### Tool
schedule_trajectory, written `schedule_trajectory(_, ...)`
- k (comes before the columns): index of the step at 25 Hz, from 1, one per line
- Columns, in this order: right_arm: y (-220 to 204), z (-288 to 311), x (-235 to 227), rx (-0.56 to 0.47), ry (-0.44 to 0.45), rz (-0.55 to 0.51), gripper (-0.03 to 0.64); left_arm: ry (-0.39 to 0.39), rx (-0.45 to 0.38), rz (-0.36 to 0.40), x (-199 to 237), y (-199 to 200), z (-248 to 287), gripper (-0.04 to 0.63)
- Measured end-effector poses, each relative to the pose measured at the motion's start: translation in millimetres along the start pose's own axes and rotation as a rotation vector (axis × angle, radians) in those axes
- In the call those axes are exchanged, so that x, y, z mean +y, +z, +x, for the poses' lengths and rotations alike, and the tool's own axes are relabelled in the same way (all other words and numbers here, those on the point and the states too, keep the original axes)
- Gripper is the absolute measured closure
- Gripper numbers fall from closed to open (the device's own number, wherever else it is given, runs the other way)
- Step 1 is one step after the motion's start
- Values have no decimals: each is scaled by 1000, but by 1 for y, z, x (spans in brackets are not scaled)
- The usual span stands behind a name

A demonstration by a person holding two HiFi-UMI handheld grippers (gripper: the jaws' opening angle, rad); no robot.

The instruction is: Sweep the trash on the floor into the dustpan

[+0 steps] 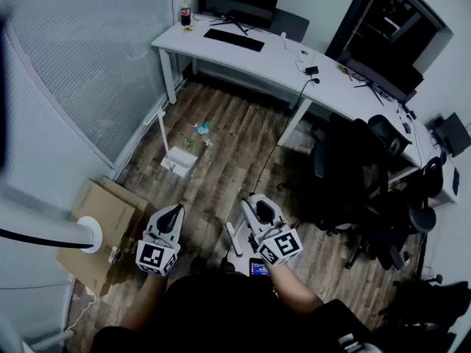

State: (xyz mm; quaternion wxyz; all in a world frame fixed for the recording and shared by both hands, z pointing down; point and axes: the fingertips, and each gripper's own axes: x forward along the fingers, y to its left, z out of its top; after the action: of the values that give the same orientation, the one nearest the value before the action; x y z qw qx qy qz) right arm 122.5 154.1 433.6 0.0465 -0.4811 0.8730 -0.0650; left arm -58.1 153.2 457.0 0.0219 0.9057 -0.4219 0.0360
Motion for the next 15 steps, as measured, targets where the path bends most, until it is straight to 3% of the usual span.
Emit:
schedule_trajectory(6,3,-11,-5,-3,-32,4,506,6,10,-22,0,-4,-8,600)
schedule_trajectory(15,10,-10,-7,-29,-7,20,506,11,27,-30,-8,-9,-2,600)
